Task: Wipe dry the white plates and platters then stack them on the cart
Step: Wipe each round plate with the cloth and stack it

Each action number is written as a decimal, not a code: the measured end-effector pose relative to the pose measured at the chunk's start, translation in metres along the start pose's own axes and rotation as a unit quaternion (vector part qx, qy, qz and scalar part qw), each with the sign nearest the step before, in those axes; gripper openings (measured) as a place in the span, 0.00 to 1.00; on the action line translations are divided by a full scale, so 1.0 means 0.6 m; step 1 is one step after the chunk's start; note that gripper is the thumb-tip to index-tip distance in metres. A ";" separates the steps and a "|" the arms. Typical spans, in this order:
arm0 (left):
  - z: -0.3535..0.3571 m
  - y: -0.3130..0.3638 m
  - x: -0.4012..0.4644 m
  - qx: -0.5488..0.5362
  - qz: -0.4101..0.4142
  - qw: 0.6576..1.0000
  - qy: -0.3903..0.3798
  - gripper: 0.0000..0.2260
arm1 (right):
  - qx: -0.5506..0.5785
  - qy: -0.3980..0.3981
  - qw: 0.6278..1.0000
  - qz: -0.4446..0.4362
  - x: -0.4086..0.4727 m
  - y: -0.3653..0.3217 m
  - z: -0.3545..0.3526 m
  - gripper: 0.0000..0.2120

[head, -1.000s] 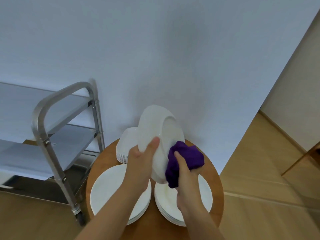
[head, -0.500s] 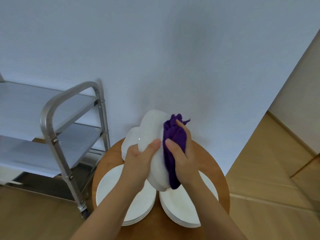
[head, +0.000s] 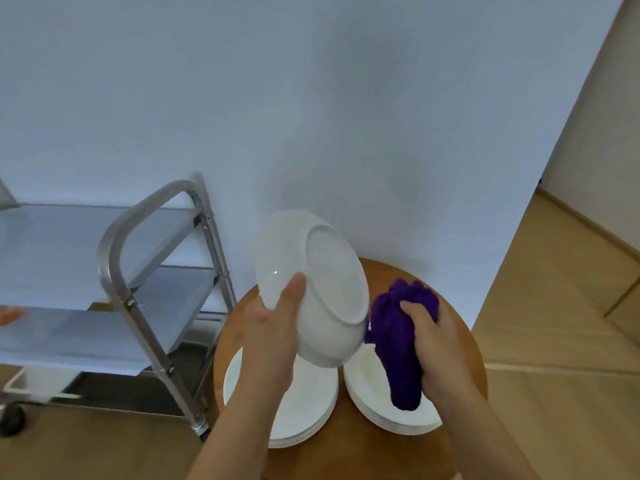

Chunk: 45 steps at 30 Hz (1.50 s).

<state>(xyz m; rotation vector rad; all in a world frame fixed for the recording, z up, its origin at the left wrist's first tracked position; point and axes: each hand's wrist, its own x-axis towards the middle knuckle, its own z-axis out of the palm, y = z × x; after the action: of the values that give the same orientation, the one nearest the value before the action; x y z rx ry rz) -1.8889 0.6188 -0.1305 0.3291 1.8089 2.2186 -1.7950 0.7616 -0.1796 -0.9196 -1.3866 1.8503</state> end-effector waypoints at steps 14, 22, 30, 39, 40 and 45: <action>-0.039 -0.070 -0.014 0.639 0.385 0.535 -0.395 0.23 | 0.216 -0.106 0.960 0.143 -0.075 0.045 0.002 0.42; -0.098 -0.145 -0.025 0.522 0.304 0.726 -0.328 0.31 | 0.253 -0.049 0.956 0.140 -0.106 0.134 -0.020 0.28; -0.142 -0.192 0.010 0.203 -0.222 0.946 -0.121 0.05 | 0.207 -0.034 0.970 0.125 -0.079 0.186 -0.025 0.23; -0.193 -0.234 0.036 0.174 -0.173 0.969 0.037 0.06 | 0.036 0.064 0.995 0.073 -0.059 0.192 -0.004 0.17; -0.199 -0.238 0.039 0.165 -0.176 0.969 0.050 0.06 | 0.039 0.068 0.994 0.072 -0.056 0.191 -0.003 0.18; -0.222 -0.266 0.053 0.170 -0.197 0.962 0.083 0.06 | 0.006 0.061 0.996 0.065 -0.043 0.189 0.013 0.19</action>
<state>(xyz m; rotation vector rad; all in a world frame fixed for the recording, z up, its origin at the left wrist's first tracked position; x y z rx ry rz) -1.9544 0.5376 -0.3130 -0.1542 2.1251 1.7076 -1.7969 0.7095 -0.2839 -1.1202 -1.2661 1.8626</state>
